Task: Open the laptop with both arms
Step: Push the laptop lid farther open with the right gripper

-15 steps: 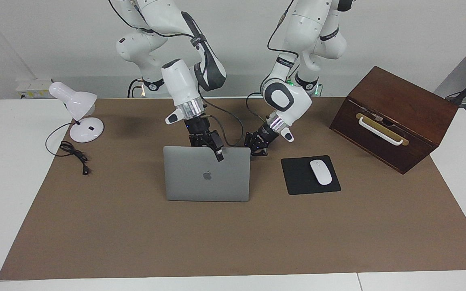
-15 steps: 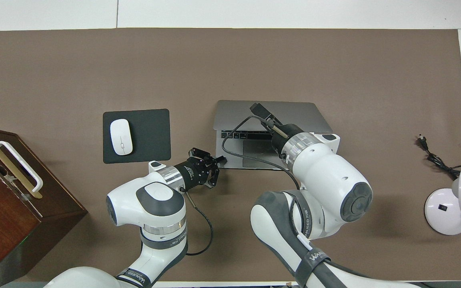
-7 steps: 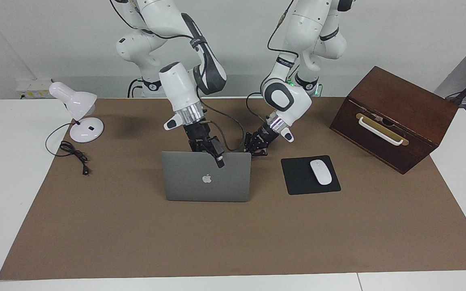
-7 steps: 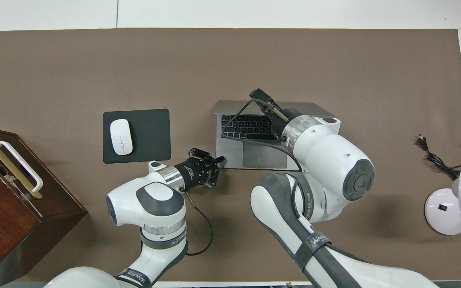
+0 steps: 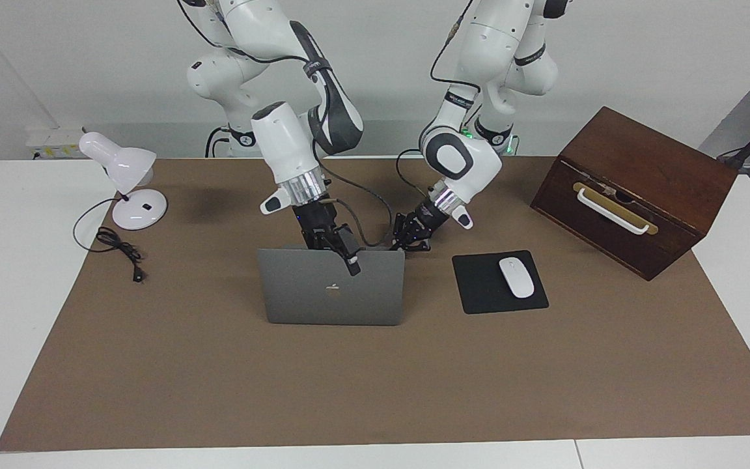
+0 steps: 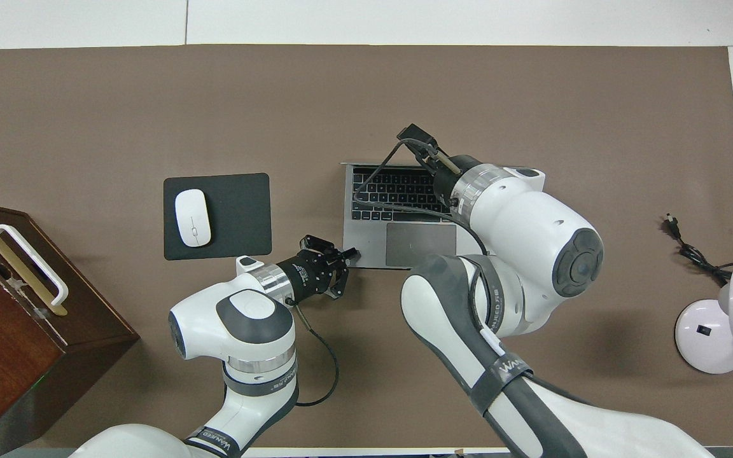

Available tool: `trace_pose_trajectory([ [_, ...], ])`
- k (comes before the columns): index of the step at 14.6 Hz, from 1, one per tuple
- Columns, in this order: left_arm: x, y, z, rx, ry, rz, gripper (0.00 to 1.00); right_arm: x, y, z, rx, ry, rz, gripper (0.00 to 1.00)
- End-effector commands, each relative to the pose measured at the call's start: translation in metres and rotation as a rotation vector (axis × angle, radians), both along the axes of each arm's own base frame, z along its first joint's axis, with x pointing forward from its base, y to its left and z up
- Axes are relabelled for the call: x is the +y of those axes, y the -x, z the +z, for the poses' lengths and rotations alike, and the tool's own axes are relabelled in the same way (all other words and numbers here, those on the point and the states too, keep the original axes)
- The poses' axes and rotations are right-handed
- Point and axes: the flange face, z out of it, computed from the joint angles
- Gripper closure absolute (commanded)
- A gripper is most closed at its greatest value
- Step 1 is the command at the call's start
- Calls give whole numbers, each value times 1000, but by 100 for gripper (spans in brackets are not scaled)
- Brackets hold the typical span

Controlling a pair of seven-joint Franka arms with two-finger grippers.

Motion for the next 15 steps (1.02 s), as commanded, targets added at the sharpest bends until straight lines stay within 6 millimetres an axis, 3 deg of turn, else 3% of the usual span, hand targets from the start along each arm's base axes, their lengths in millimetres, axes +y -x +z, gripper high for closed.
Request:
trace_pose_trajectory([
  [1, 4, -10, -23, 12, -20, 19, 100, -2, -17, 8, -11, 7, 21, 0],
  [15, 4, -10, -23, 14, -14, 17, 100, -14, -48, 10, -41, -12, 44, 0],
])
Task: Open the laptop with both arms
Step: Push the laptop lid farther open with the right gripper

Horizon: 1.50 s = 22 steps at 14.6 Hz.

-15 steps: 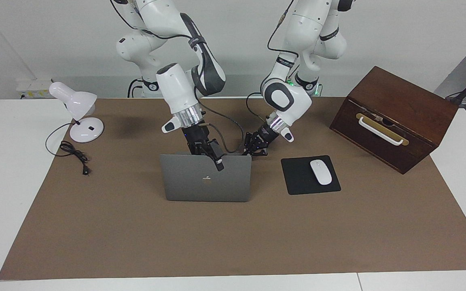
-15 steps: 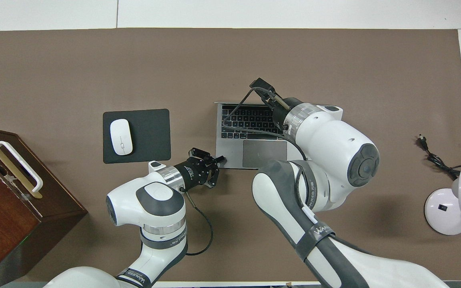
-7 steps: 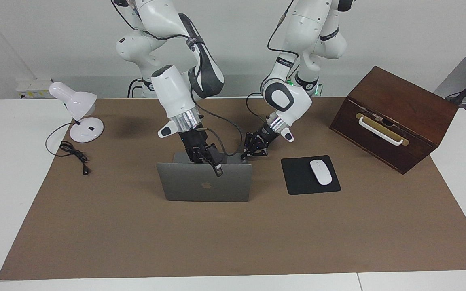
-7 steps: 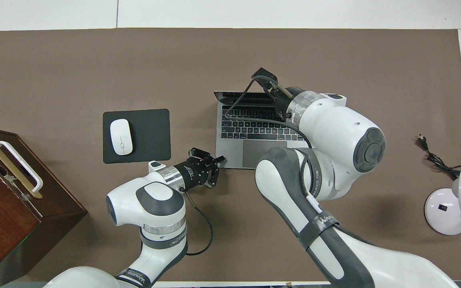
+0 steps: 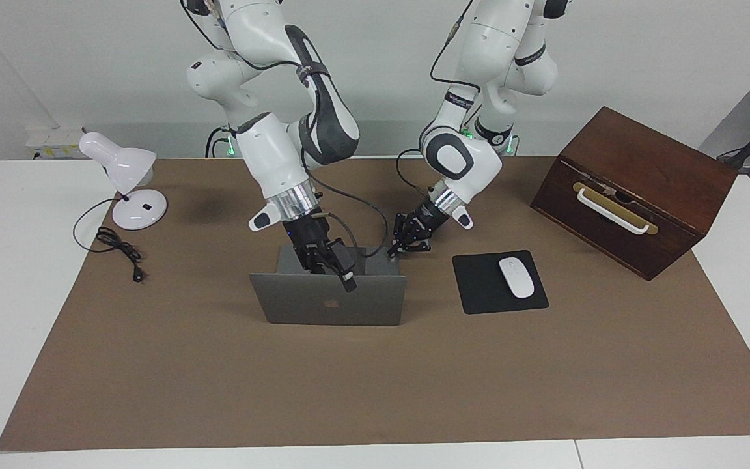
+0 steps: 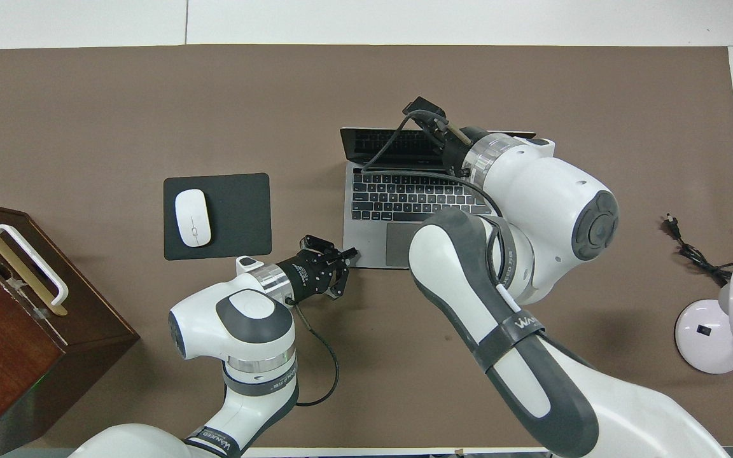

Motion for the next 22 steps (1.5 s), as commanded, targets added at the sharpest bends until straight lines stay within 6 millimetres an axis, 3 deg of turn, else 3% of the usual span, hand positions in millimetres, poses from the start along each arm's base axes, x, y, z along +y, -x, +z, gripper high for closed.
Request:
trace_pose_trajectory([
  [1, 3, -10, -22, 11, -16, 14, 100, 1, -13, 3, -6, -3, 22, 0],
  [5, 4, -10, -23, 12, -17, 16, 100, -5, -19, -3, 2, 14, 18, 0],
  [7, 4, -10, -22, 11, -15, 15, 100, -1, -25, 7, -21, 6, 19, 0],
  [13, 5, -11, -22, 11, -14, 18, 100, 8, -34, 8, -21, 9, 37, 0],
  [22, 6, -12, -22, 11, -15, 21, 100, 0, -43, 7, -22, 20, 33, 0],
])
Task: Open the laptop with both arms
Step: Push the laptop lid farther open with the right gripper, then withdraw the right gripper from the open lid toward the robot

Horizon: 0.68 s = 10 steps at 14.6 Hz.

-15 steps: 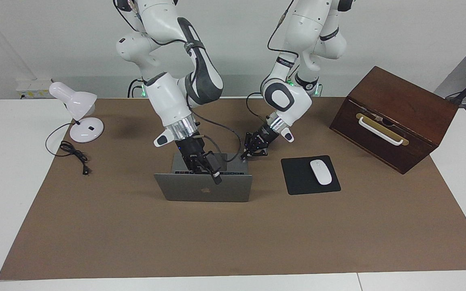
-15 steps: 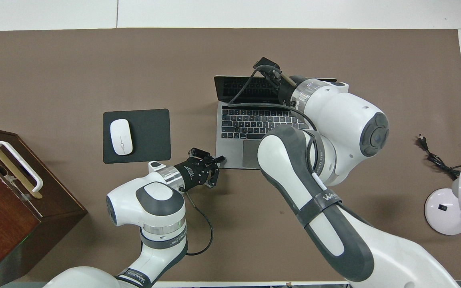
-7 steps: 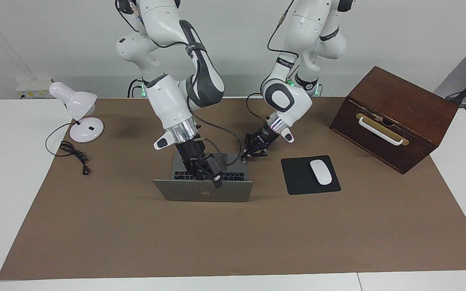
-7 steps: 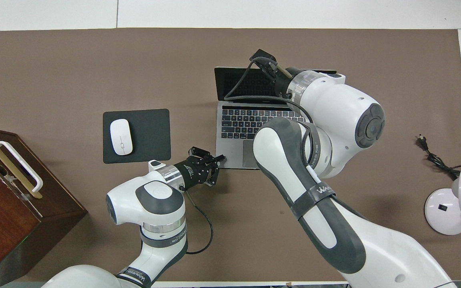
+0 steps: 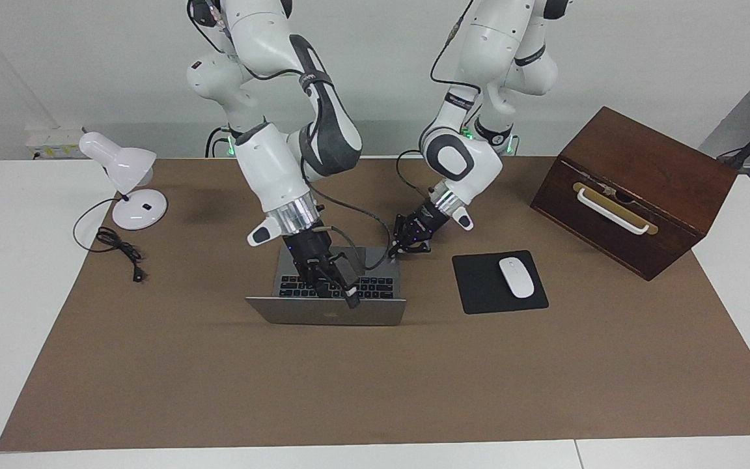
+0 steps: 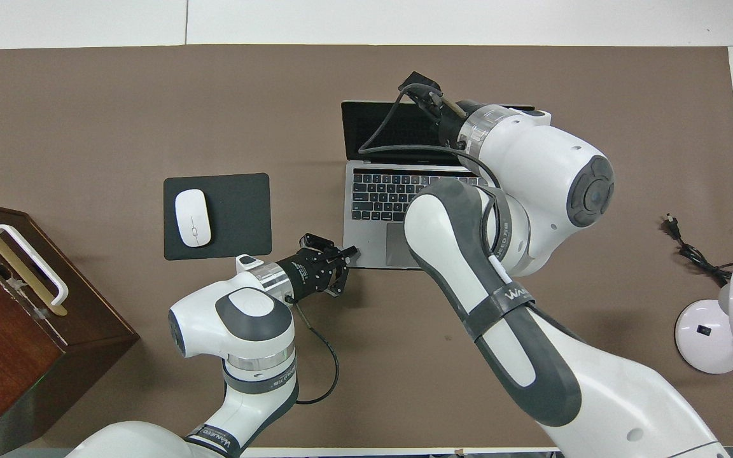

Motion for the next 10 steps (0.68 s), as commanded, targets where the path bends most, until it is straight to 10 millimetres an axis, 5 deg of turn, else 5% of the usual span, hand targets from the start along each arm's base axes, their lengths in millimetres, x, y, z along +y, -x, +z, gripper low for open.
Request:
trace_pose_trajectory([
  [1, 5, -9, -22, 11, -19, 16, 100, -4, -11, 3, -14, -5, 11, 0],
  [5, 5, -9, -22, 11, -20, 16, 100, -2, 2, 22, 52, -55, 86, 0],
  [10, 1, -14, -14, -7, -9, 14, 100, -32, 28, 37, 133, -122, 94, 0],
])
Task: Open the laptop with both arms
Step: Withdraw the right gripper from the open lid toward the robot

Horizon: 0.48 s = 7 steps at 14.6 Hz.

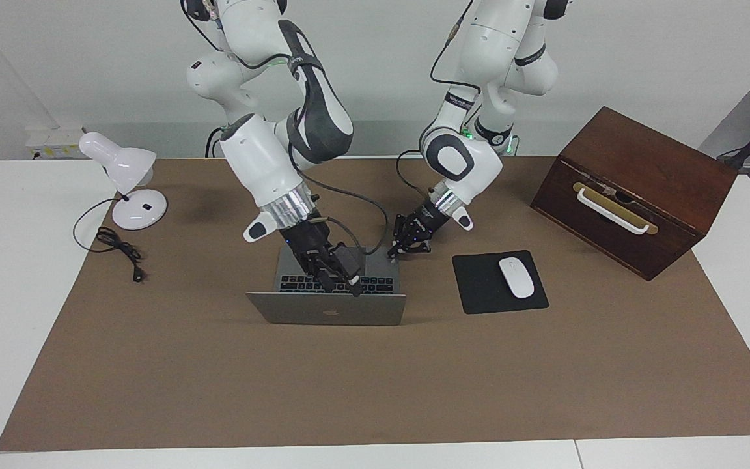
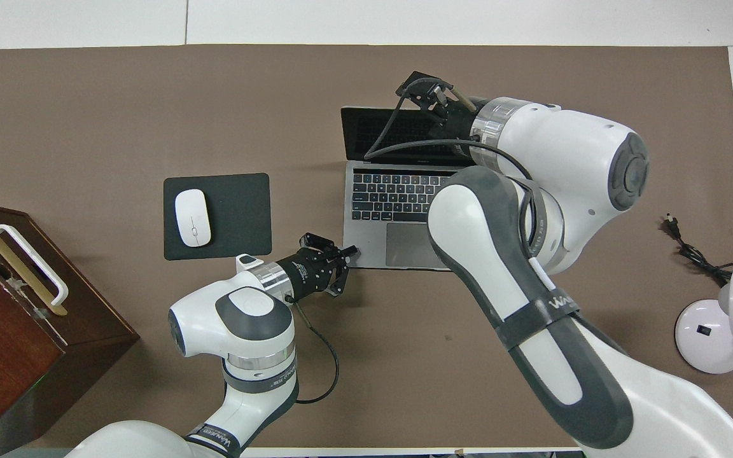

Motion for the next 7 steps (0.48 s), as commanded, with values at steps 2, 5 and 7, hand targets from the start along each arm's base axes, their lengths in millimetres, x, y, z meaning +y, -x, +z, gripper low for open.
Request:
trace_pose_trajectory([
  [2, 1, -14, -11, -12, -11, 14, 100, -35, 37, 7, 68, -70, 23, 0],
  [5, 1, -18, -4, -25, -12, 16, 100, -50, 60, 6, 165, -133, 22, 0],
  [7, 2, -20, 0, -34, -10, 17, 100, -53, 76, 8, 262, -196, -15, 0],
])
